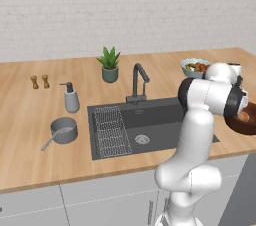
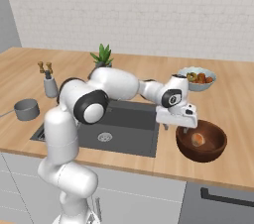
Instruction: Pick the onion from the sink and place it in the bowl. Then pick the bowl and place it in the microwave. Then close the microwave door and press the start button.
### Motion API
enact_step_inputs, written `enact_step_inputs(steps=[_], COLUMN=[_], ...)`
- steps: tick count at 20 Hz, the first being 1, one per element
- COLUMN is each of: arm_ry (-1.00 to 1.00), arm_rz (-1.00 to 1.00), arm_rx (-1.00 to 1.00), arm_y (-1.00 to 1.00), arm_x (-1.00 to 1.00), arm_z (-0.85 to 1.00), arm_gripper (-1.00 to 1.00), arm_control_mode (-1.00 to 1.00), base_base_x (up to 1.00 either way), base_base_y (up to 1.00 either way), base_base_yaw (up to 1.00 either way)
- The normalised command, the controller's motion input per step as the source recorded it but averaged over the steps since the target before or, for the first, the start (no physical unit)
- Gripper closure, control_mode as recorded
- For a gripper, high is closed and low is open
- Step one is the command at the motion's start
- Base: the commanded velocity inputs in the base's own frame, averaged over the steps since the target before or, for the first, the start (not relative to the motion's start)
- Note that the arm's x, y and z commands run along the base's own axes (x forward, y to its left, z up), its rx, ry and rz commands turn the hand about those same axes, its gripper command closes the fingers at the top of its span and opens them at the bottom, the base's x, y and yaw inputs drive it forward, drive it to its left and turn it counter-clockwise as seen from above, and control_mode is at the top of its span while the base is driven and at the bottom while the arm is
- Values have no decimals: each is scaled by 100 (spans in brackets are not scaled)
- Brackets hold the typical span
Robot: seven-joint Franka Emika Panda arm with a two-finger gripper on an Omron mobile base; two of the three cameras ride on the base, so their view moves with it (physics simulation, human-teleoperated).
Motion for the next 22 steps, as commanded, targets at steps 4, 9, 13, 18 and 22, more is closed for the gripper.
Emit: enact_step_inputs(steps=[4,9,13,18,22], arm_ry=[7,6,6,9,10], arm_rz=[4,4,5,4,4], arm_rx=[0,0,0,0,0], arm_y=[0,-5,-2,0,0], arm_x=[1,2,1,0,0], arm_z=[-20,-18,-17,-22,-18], arm_gripper=[-100,-100,100,100,100], arm_control_mode=[-100,-100,-100,-100,-100], base_base_x=[0,0,0,0,0], base_base_y=[0,0,0,0,0], base_base_yaw=[0,0,0,0,0])
